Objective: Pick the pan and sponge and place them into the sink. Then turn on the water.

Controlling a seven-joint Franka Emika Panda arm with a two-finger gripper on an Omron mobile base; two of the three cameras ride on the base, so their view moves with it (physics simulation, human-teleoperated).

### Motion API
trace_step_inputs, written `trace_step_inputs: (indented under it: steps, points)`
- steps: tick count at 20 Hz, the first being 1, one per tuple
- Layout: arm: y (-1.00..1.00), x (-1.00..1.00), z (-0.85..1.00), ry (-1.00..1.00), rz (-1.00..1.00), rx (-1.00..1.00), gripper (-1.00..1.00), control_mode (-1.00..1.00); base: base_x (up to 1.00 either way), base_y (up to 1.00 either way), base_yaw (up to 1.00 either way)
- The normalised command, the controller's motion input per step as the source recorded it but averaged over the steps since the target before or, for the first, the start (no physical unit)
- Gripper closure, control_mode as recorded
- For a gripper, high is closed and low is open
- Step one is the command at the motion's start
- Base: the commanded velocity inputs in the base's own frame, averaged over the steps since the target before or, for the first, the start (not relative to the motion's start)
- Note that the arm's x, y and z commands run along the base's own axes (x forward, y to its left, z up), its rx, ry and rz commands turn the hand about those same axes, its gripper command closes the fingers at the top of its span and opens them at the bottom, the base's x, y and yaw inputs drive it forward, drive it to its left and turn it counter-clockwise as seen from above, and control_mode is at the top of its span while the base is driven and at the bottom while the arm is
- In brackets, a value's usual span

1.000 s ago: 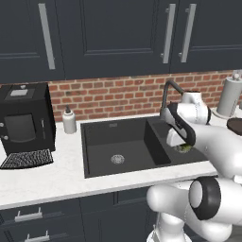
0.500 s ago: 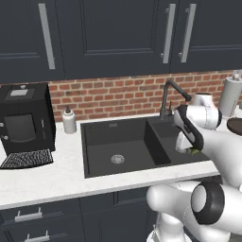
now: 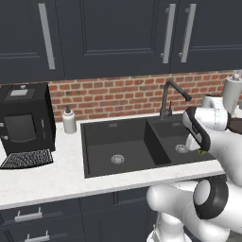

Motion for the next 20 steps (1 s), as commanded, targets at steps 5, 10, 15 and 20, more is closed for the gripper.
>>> trace_step_inputs:
  steps: [5,10,15,20]
  points:
    - [-0.57,0.09,-0.07,0.00,0.00,0.00,1.00,-1.00,0.00,0.00,0.00]
    - [-0.56,0.06,-0.09,0.00,0.00,0.00,1.00,-1.00,0.00,0.00,0.00]
    - [-0.38,0.07,-0.13,0.00,0.00,0.00,1.00,-1.00,0.00,0.00,0.00]
    - [0.00,0.16,-0.37,-0.01,0.00,0.00,1.00,-1.00,0.00,0.00,0.00]
